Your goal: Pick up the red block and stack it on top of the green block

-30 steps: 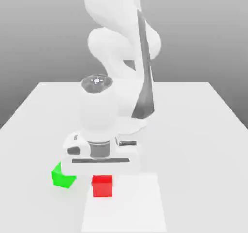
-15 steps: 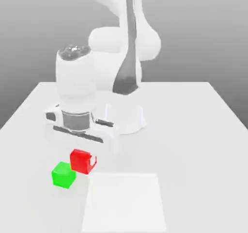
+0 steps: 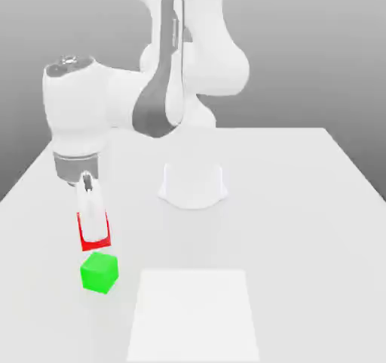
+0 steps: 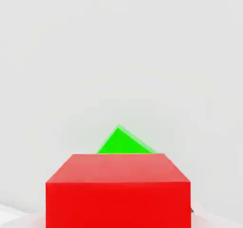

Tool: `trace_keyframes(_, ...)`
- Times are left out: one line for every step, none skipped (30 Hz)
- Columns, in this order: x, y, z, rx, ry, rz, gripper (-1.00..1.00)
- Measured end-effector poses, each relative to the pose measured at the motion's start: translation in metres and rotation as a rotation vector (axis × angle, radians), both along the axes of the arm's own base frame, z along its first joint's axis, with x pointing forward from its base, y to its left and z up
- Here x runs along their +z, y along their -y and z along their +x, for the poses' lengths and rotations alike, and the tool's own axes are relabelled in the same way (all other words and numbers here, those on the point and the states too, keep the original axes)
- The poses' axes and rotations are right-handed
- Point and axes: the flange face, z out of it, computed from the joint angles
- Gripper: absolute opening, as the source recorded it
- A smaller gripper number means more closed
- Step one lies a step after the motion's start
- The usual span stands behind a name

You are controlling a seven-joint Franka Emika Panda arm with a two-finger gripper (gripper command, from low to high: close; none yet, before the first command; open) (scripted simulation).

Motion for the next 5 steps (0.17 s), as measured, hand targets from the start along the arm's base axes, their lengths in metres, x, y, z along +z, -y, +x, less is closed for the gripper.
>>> trace_keyframes(-0.0096, -0.0001, -0.0005, -0.001, 0.000, 0.000, -1.00)
trace_keyframes(-0.0184, -0.0009, -0.0008, 0.000, 0.000, 0.001, 1.00)
trace_keyframes(-0.0184, -0.0009, -0.0008, 0.000, 0.000, 0.001, 1.00)
trace_keyframes(-0.0184, -0.0009, -0.0008, 0.000, 0.000, 0.001, 1.00)
trace_keyframes(-0.0184, -0.0009, -0.0008, 0.000, 0.000, 0.001, 1.00)
